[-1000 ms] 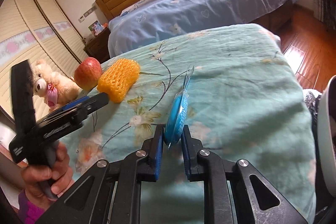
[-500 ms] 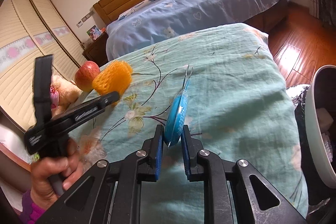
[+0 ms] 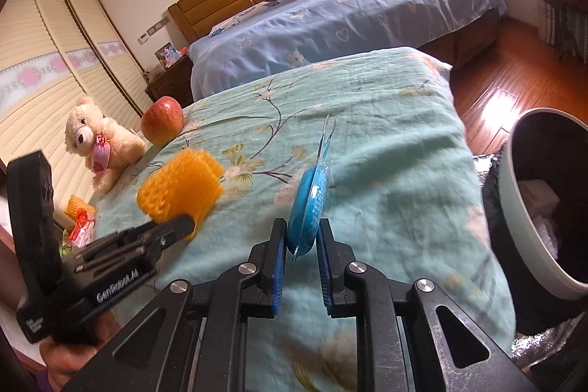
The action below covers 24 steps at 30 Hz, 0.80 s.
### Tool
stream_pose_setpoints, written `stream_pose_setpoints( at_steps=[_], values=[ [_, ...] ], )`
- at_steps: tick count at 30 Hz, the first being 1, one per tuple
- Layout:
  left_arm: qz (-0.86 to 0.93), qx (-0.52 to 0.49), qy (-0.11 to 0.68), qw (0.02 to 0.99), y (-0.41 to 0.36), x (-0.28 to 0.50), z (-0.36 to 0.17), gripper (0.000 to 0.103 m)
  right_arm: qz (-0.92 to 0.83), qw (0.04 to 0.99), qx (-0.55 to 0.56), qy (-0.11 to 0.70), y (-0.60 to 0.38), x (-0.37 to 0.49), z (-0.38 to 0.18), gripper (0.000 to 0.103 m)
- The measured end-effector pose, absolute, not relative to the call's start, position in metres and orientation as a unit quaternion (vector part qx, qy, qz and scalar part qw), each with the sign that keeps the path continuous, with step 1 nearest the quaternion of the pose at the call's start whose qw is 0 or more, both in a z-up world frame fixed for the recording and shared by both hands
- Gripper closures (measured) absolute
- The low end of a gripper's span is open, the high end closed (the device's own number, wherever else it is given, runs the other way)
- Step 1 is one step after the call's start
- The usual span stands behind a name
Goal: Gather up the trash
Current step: 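Lift the foam net and blue bottle with both tools toward the bin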
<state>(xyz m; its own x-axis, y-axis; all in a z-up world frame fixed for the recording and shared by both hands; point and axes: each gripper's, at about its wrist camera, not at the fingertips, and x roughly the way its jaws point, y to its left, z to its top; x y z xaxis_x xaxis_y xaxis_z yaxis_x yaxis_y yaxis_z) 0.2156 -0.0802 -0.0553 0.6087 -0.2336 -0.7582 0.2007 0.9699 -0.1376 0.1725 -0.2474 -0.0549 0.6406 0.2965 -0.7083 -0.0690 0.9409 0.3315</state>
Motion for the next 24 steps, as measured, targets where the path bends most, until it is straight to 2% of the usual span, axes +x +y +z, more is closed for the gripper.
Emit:
stream_pose_setpoints(
  at_steps=[24],
  values=[
    [-0.163,0.014,0.416,0.894,-0.136,0.157,-0.044,0.078,0.074,0.906,0.131,0.396,-0.289,0.104,-0.046,0.087]
  ],
)
